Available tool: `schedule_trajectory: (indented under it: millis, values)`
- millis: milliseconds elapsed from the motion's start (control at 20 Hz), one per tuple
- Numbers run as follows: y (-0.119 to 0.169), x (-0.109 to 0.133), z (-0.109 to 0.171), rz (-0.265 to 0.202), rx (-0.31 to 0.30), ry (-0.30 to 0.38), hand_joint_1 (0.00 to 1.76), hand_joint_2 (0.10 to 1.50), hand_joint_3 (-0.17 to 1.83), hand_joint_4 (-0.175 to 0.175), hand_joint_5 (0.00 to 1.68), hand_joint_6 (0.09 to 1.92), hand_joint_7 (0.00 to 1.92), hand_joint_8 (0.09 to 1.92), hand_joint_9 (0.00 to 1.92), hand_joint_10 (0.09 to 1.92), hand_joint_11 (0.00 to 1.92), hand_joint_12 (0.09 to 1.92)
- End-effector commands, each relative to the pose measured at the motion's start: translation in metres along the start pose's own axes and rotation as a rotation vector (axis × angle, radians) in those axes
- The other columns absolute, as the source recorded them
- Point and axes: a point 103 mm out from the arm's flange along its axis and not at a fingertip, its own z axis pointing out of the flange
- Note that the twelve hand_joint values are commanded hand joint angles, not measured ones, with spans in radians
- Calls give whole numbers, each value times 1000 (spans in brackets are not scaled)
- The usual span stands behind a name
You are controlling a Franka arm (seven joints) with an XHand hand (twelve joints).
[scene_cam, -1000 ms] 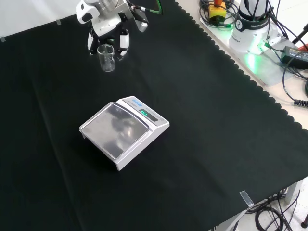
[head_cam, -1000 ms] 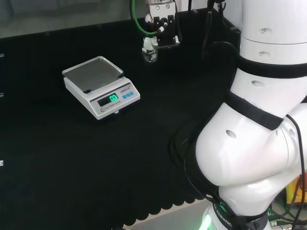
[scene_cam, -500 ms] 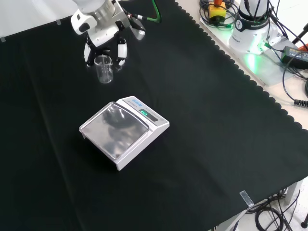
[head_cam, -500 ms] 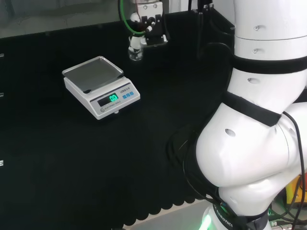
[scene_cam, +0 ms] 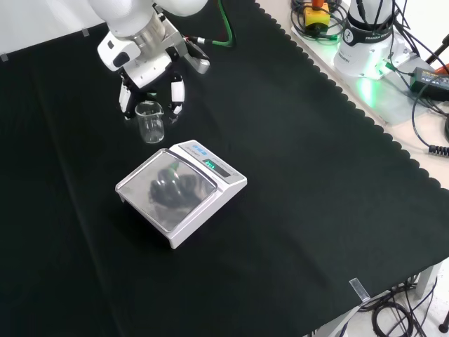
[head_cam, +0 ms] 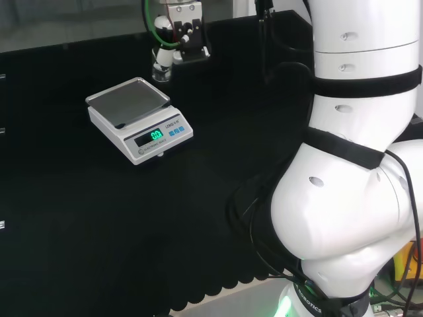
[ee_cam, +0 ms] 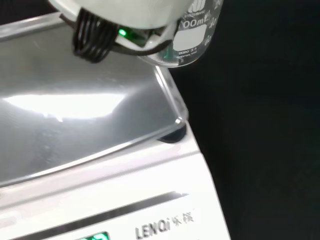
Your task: Put the beaker on the electronic balance.
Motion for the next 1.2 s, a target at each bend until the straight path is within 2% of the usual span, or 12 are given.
schedule_trajectory:
  millis: [50,400,800,950,1100,1200]
  values:
    - [9,38,5,-94,20,6,1268,632,666,-175,852,692,1192,814,1420,668,1551,757]
    - [12,63,21,-158,37,22,1263,633,666,-175,851,693,1194,811,1424,661,1558,754]
    - [19,81,46,-205,67,38,1261,634,666,-175,848,694,1195,808,1427,652,1560,750]
    - [22,86,55,-219,60,36,1260,634,666,-175,846,694,1196,807,1426,648,1557,746]
    - [24,87,61,-233,17,37,1261,634,666,-175,844,695,1194,806,1423,644,1554,743]
    - [25,88,65,-235,19,33,1261,635,666,-175,843,695,1194,805,1421,641,1550,741]
